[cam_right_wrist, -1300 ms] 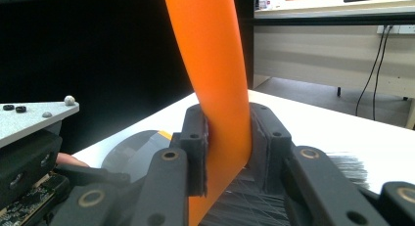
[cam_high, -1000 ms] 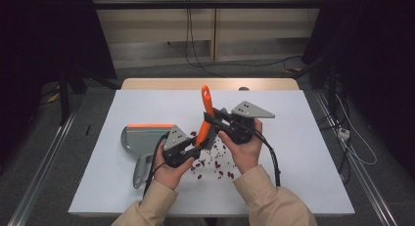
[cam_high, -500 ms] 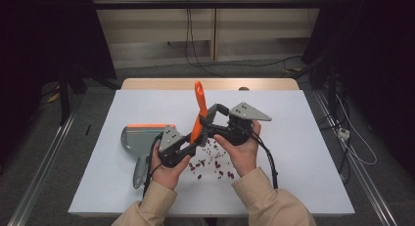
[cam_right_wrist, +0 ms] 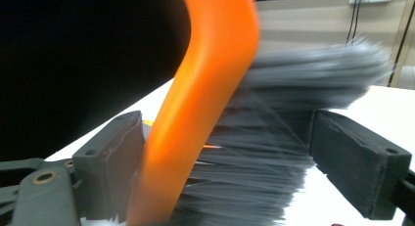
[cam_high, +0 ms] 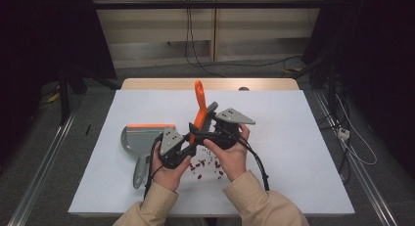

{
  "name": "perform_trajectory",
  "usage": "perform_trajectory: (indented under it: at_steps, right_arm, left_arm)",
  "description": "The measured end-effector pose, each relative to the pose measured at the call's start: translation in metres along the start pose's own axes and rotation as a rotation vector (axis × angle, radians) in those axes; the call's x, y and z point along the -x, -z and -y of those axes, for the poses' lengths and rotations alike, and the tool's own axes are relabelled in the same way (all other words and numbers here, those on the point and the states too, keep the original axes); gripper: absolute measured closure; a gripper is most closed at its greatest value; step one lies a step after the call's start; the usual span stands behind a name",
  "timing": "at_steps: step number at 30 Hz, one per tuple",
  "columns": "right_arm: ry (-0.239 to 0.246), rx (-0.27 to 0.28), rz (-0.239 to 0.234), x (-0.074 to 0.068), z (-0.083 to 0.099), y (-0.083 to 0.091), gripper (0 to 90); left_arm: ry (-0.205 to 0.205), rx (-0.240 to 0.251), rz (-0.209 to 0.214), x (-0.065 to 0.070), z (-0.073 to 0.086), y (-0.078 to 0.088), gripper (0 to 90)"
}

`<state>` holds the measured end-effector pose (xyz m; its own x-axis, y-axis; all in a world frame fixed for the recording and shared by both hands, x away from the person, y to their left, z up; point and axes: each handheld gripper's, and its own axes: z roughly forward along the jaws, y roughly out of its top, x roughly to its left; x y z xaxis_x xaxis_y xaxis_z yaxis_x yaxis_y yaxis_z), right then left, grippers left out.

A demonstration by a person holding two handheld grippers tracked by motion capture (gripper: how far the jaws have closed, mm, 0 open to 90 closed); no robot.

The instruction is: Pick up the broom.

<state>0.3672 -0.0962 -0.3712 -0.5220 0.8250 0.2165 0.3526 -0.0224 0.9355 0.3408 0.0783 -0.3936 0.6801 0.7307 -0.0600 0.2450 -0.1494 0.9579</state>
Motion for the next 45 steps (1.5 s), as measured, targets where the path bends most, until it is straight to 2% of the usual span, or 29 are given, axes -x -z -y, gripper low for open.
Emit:
perform_trajectory:
  at_steps: [4,6,9,10,12,13,15,16,18,21,24,25,28,29,31,32,33,37,38,40,43,45]
  right_arm:
    - [-0.029,-0.005,0.002,-0.003,0.0,-0.004,16.2]
    - [-0.042,-0.011,0.006,-0.002,0.0,-0.005,25.2]
    - [-0.103,-0.021,-0.02,0.001,-0.002,-0.004,34.5]
    - [-0.103,-0.021,-0.02,0.001,-0.002,-0.004,34.5]
    - [-0.145,-0.039,-0.056,0.002,-0.003,-0.002,46.1]
    - [-0.155,-0.043,-0.064,0.002,-0.003,-0.002,48.1]
    - [-0.163,-0.041,-0.062,0.002,-0.003,-0.001,54.2]
    - [-0.171,-0.035,-0.073,0.002,-0.003,0.0,61.9]
    - [-0.197,-0.029,-0.092,0.003,-0.004,0.001,65.8]
    - [-0.186,-0.029,-0.099,0.004,-0.006,0.001,68.4]
    - [-0.219,-0.02,-0.131,0.012,-0.009,0.003,70.3]
    - [-0.213,-0.02,-0.137,0.014,-0.011,0.005,70.9]
    - [-0.157,-0.009,-0.101,0.023,-0.018,0.012,71.2]
    - [-0.158,-0.004,-0.1,0.027,-0.02,0.016,71.2]
    - [-0.157,-0.006,-0.087,0.038,-0.025,0.024,71.2]
    - [-0.144,-0.007,-0.076,0.042,-0.027,0.028,71.2]
    - [-0.13,-0.013,-0.064,0.047,-0.029,0.031,71.2]
    - [-0.097,-0.049,-0.033,0.068,-0.03,0.047,71.1]
    - [-0.094,-0.059,-0.029,0.073,-0.03,0.051,71.1]
    - [-0.09,-0.087,-0.018,0.083,-0.028,0.059,71.1]
    - [-0.063,-0.124,0.019,0.098,-0.024,0.072,71.1]
    - [-0.069,-0.15,0.034,0.107,-0.02,0.079,71.1]
  left_arm:
    - [-0.047,0.014,0.008,0.006,-0.001,0.0,70.3]
    - [-0.054,0.016,0.015,0.009,-0.001,-0.001,69.8]
    - [-0.067,0.024,0.015,0.01,-0.001,-0.002,69.1]
    - [-0.067,0.024,0.015,0.01,-0.001,-0.002,68.1]
    - [-0.074,0.024,0.003,0.012,-0.001,-0.003,63.4]
    - [-0.083,0.017,0.002,0.012,-0.001,-0.003,61.8]
    - [-0.071,0.017,0.007,0.013,0.0,-0.006,57.6]
    - [-0.078,0.006,-0.01,0.014,0.001,-0.007,51.4]
    - [-0.08,0.005,0.0,0.015,0.001,-0.009,47.1]
    - [-0.066,0.014,0.002,0.013,0.001,-0.009,41.4]
    - [-0.062,0.028,0.002,0.01,0.0,-0.007,36.7]
    - [-0.059,0.025,0.002,0.008,0.0,-0.006,34.1]
    - [-0.022,0.024,-0.004,0.004,0.0,-0.004,21.8]
    - [-0.036,0.026,-0.004,0.001,0.0,-0.002,22.1]
    - [-0.026,0.038,-0.005,-0.002,-0.001,-0.001,20.9]
    - [-0.015,0.042,0.0,-0.002,-0.002,0.0,19.3]
    - [-0.022,0.04,0.002,-0.004,-0.003,0.001,18.3]
    - [-0.006,0.043,0.004,-0.007,-0.004,0.003,15.9]
    - [-0.02,0.039,0.006,-0.009,-0.005,0.004,15.4]
    - [-0.009,0.033,0.014,-0.012,-0.006,0.006,15.4]
    - [-0.016,0.042,0.02,-0.017,-0.01,0.01,14.3]
    - [-0.016,0.047,0.024,-0.021,-0.011,0.014,13.5]
